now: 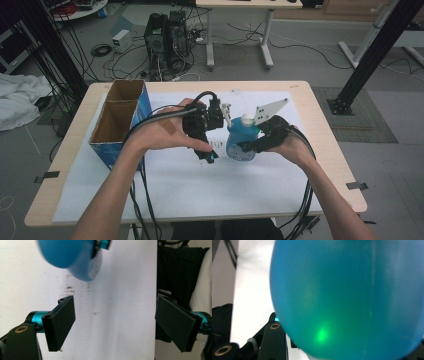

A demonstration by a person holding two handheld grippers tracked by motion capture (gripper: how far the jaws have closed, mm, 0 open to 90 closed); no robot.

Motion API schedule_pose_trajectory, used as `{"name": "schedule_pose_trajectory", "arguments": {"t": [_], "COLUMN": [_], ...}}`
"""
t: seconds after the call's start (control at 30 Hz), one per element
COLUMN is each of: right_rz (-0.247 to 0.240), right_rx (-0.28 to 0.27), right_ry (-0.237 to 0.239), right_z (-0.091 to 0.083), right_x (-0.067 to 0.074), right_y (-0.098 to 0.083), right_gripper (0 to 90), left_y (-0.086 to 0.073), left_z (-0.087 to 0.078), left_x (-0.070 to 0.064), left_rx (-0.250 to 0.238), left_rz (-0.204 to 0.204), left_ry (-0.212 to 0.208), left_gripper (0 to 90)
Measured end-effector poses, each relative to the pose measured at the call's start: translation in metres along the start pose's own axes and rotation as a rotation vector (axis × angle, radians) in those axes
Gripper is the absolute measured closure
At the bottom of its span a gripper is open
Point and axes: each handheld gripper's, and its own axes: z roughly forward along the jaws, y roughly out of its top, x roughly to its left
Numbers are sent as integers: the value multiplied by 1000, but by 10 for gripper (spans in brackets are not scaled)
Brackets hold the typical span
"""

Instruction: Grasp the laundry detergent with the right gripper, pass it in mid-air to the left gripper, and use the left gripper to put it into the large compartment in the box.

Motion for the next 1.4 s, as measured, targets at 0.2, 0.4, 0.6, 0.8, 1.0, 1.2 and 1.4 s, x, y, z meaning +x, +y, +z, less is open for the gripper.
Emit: {"name": "schedule_pose_trajectory", "arguments": {"t": [0.2,0.4,0.6,0.8,1.0,1.2,1.4], "right_rz": [-31,-72,-87,-84,-120,-77,-67], "right_rx": [-14,-10,-1,20,-21,-46,-10], "right_ry": [57,108,143,164,156,164,172], "right_z": [2,7,13,16,18,20,18], "right_x": [5,10,12,15,12,15,15], "right_y": [6,9,12,15,17,19,19], "right_gripper": [455,454,454,454,455,454,454], "left_y": [1,3,10,15,17,18,19], "left_z": [-5,-2,3,13,24,29,36], "left_x": [16,24,26,27,28,29,29], "left_rx": [-14,-30,-39,-36,-39,-62,-64], "left_rz": [-20,-31,-13,-11,-26,-27,-22], "left_ry": [18,9,0,-18,-35,-40,-52], "left_gripper": [168,168,168,168,168,168,168]}}
